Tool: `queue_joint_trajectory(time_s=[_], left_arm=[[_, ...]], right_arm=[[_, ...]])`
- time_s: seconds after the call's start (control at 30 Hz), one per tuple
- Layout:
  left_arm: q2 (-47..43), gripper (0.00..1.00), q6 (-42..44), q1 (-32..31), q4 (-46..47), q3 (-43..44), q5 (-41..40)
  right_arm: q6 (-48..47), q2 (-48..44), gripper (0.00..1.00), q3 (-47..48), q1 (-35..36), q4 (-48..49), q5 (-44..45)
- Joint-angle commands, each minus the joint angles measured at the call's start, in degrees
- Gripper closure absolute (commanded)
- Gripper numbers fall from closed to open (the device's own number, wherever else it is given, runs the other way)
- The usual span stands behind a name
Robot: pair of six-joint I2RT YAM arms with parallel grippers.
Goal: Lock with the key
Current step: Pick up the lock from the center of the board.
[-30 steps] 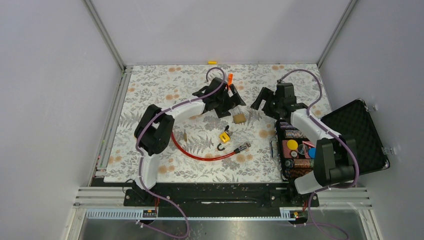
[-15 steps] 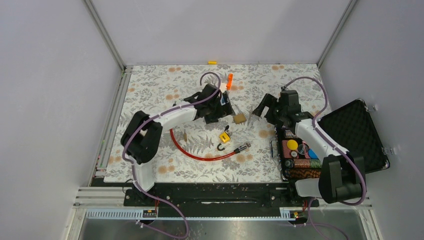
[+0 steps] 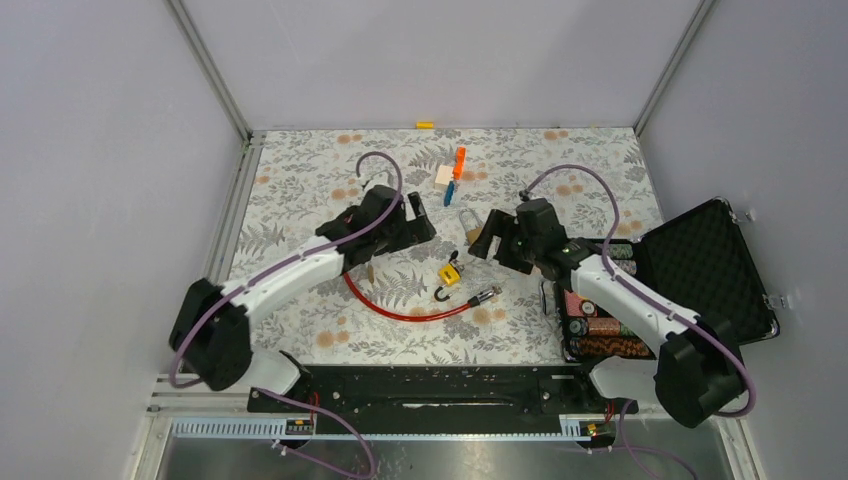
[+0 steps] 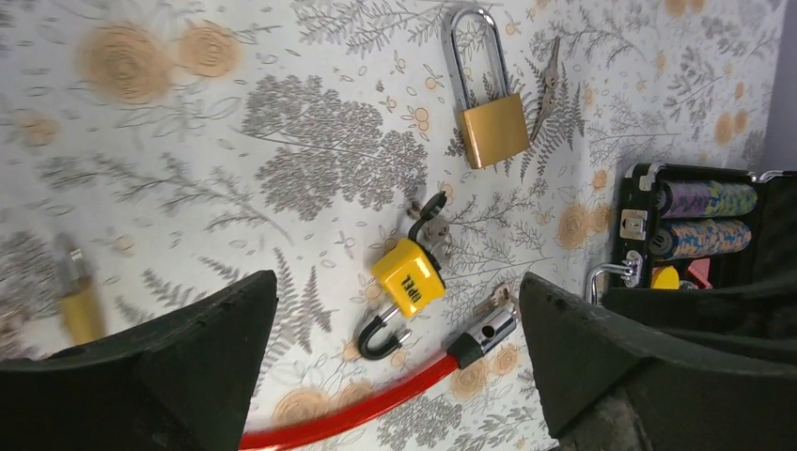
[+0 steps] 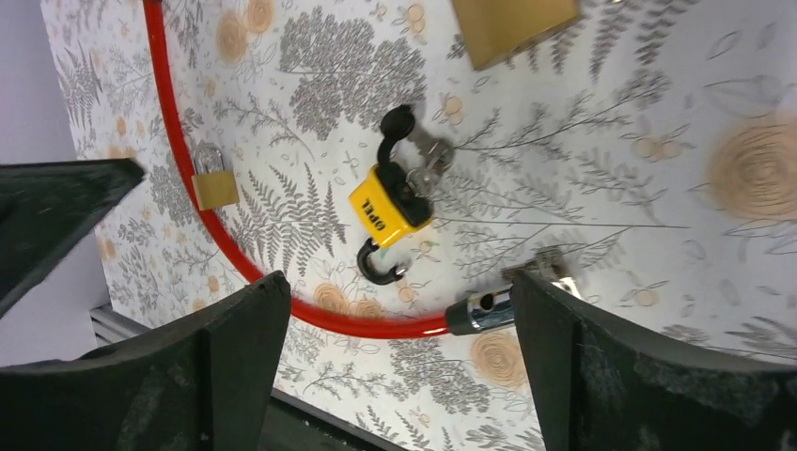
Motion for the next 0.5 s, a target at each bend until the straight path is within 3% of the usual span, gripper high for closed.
queue_joint_trajectory(time_s=[0.0, 0.27, 0.47], left_arm=[[-10.9, 0.01, 3.0, -0.1, 0.6, -5.6, -7.3], [-21.1, 0.01, 6.7, 1.2, -1.6, -11.0, -11.0], [-23.6, 0.01, 6.7, 3.5, -2.2, -13.9, -13.8]], right_arm=[[6.4, 4.0, 0.07, 4.7, 5.3, -0.2, 7.9], [18.2, 23.9, 0.12, 16.9, 11.9, -3.1, 20.0], [21.1, 32.4, 0.16, 28.7, 16.6, -16.7, 30.6]])
